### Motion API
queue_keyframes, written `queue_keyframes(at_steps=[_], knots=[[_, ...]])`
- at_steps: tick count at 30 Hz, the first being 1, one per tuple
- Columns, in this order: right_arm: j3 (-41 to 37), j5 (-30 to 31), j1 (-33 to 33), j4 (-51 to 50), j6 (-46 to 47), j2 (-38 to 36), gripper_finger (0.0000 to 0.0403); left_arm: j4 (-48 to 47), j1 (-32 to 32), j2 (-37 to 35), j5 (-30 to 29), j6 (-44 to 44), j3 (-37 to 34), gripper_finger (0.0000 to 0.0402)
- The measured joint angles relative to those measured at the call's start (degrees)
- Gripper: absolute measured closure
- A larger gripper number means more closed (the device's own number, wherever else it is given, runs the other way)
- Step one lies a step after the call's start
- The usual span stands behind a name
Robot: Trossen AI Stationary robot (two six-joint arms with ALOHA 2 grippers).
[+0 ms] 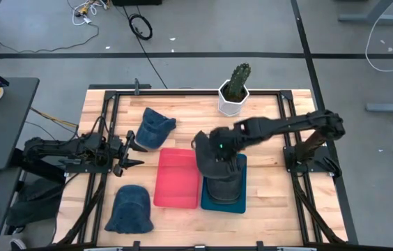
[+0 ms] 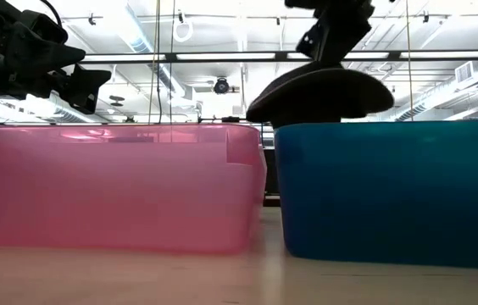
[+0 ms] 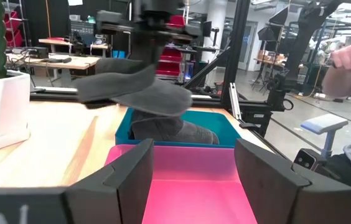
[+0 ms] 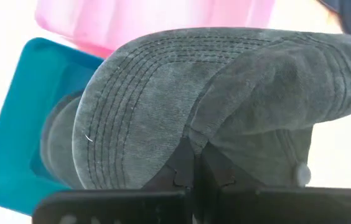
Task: Pick & Place hat
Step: Put the black cap into the blue bin
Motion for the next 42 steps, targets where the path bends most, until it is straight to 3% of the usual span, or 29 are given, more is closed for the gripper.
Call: queue_keyframes(at_steps=[10, 15, 24, 34, 42], knots=[[-0.92, 1.66, 10.26, -0.89, 10.03, -0.02, 0.0402, 0.02, 0.01, 0.00, 0.01, 0.00, 0.02, 0.0174], [-7.01, 3.95, 13.00, 3.05, 12.61, -0.02, 0.0402, 0.02, 0.01, 0.00, 0.01, 0.00, 0.01, 0.0174], [-15.06, 3.05, 13.90, 10.05, 19.17, -0.04, 0.0401, 0.00, 0.00, 0.00, 0.02, -0.02, 0.02, 0.0174], [-25.12, -0.47, 13.40, 25.48, 17.22, -0.35, 0.0400, 0.02, 0.00, 0.00, 0.02, -0.01, 0.00, 0.0174], [-28.72, -3.81, 11.28, 28.42, 16.58, -0.35, 0.0399, 0.01, 0.01, 0.00, 0.02, 0.00, 0.01, 0.0174]])
